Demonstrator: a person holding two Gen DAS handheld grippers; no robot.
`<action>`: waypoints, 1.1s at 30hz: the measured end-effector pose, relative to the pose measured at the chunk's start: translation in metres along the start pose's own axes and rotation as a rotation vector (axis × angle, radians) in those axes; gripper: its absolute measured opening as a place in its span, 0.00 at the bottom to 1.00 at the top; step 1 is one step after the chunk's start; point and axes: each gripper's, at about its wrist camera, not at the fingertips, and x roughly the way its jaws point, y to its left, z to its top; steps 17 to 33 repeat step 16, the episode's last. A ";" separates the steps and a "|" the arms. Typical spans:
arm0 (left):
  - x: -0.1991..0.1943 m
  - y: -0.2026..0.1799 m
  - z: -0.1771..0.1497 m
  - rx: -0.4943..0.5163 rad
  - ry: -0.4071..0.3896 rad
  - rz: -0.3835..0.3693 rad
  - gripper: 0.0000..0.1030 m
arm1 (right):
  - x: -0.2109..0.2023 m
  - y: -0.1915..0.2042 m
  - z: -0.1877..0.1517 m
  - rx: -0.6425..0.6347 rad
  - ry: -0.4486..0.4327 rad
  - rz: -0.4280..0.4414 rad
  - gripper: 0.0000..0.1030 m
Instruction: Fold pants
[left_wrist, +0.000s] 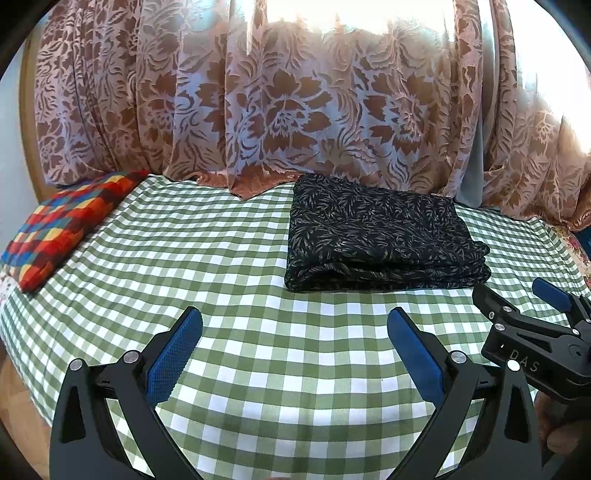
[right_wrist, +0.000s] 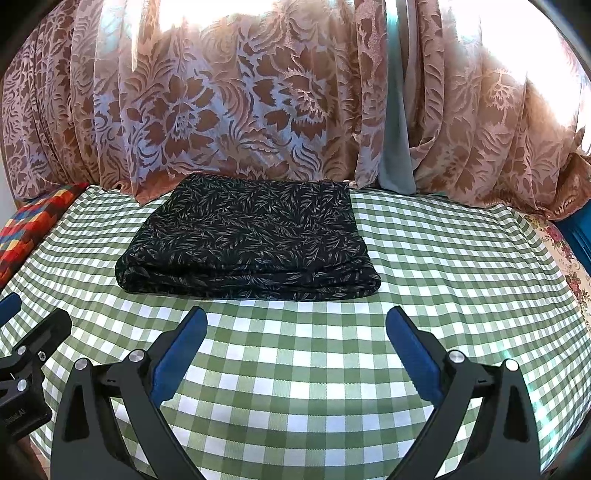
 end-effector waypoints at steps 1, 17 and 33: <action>0.000 0.000 0.000 0.002 -0.002 -0.002 0.96 | 0.000 0.000 0.000 0.001 0.000 -0.001 0.95; 0.011 0.006 -0.003 -0.019 0.038 -0.001 0.96 | 0.007 -0.010 -0.007 0.004 0.031 -0.009 0.95; 0.011 0.006 -0.003 -0.019 0.038 -0.001 0.96 | 0.007 -0.010 -0.007 0.004 0.031 -0.009 0.95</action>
